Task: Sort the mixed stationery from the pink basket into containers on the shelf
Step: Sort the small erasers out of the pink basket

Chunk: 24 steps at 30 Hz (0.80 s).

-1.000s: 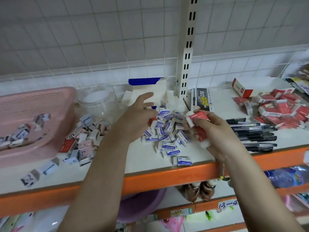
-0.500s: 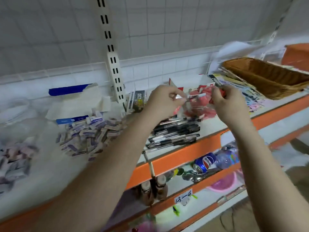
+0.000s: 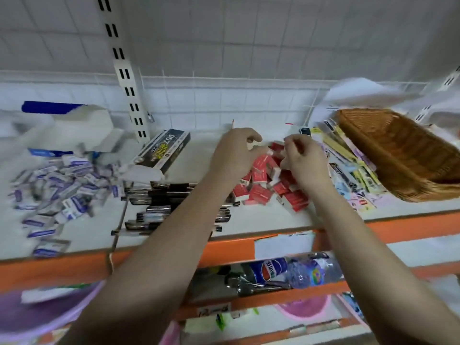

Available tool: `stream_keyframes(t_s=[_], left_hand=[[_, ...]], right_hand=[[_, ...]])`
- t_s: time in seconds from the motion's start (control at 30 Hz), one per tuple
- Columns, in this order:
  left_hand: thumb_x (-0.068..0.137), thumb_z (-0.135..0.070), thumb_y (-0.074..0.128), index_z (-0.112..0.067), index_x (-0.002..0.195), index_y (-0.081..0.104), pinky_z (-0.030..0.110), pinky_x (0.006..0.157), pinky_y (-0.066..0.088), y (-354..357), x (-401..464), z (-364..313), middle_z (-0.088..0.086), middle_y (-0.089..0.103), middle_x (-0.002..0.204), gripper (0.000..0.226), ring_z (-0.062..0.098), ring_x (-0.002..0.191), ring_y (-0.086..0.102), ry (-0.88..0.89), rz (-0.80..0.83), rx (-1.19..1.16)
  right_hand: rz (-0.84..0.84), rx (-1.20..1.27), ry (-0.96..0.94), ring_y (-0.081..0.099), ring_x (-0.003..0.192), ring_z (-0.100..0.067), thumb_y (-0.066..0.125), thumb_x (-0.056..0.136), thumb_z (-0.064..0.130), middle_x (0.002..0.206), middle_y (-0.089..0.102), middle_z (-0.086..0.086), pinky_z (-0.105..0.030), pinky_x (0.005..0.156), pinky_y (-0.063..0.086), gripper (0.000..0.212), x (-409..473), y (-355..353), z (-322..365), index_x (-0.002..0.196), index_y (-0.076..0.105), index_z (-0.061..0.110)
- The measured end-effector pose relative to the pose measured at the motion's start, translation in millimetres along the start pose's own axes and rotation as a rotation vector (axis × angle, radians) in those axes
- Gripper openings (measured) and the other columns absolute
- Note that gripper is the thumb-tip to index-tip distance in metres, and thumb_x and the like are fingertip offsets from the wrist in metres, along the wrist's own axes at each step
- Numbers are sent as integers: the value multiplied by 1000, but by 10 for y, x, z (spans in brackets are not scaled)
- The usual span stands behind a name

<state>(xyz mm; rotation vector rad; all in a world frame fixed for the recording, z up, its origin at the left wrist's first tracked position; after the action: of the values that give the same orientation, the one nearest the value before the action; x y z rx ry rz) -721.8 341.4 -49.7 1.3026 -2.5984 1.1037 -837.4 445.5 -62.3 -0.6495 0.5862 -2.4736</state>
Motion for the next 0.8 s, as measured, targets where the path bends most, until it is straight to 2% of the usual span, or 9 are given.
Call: stream_keyframes(t_s=[0.07,0.13,0.17,0.27,0.33,0.4,0.47,0.6,0.8], left_hand=[[88,-22,64,-14,100,69,17,77,45,-204,-29,55,-5,65,96,15,6,83,58,-35,-44,49],[91,-17,58,-14,98,68,10,67,41,-527,-103,149,-7,63,90,14,6,79,58,-68,-116,127],[91,-17,56,-14,99,68,11,67,40,-722,-171,223,-7,62,89,15,8,80,58,-95,-158,166],[91,-17,55,-15,101,68,24,75,45,-1383,-543,517,0,67,92,17,18,87,62,-227,-301,273],[90,-15,54,-14,103,68,30,78,47,-1826,-892,731,4,69,95,19,22,89,63,-308,-402,350],[90,-15,54,-14,103,69,29,76,46,-2239,-1269,950,5,70,95,20,23,86,64,-386,-482,400],[90,-16,55,-15,102,69,28,74,44,-2634,-1609,1174,4,69,91,19,24,85,64,-457,-537,420],[88,-12,58,-13,99,70,20,65,32,-3374,-2146,1552,2,63,79,17,19,75,59,-496,-586,471],[88,-12,57,-14,97,70,26,70,38,-4533,-2648,2083,4,68,85,16,20,80,62,-424,-541,559]], right_hand=[[37,-6,-83,65,77,-13,48,93,15,94,65,4,-23,73,48,16,37,-5,171,94,64,15],[29,-2,-187,60,83,-7,49,91,11,93,66,4,-12,73,43,18,64,-22,467,93,67,14],[28,30,-219,61,80,-7,50,91,10,89,67,4,-12,72,44,18,62,-13,627,93,67,16],[113,142,-276,67,82,-18,49,90,10,81,65,8,-31,80,51,18,-45,205,1066,90,63,21],[207,163,-322,67,82,-21,50,90,12,81,68,4,-34,79,53,17,-201,499,1333,89,64,22],[304,168,-375,65,78,-18,51,90,13,81,69,-1,-29,76,51,16,-413,858,1611,89,65,22],[407,149,-435,60,68,-8,52,92,14,76,66,2,-15,65,46,15,-674,1264,1927,90,66,18],[577,64,-550,56,67,-2,52,92,19,78,63,6,-7,60,39,14,-1287,2135,2565,91,66,16],[536,16,-571,57,69,-10,52,92,20,74,59,10,-26,69,46,12,-2005,3196,3427,88,63,20]])
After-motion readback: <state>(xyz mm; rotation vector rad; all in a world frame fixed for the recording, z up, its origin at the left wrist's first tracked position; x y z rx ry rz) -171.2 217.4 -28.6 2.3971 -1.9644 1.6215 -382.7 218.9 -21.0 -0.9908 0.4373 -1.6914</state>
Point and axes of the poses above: each hand's wrist, its own x-axis towards the middle knuckle, its own y-axis out of the palm, z = x × y, the point moved 7 cm from there along x, towards the middle knuckle
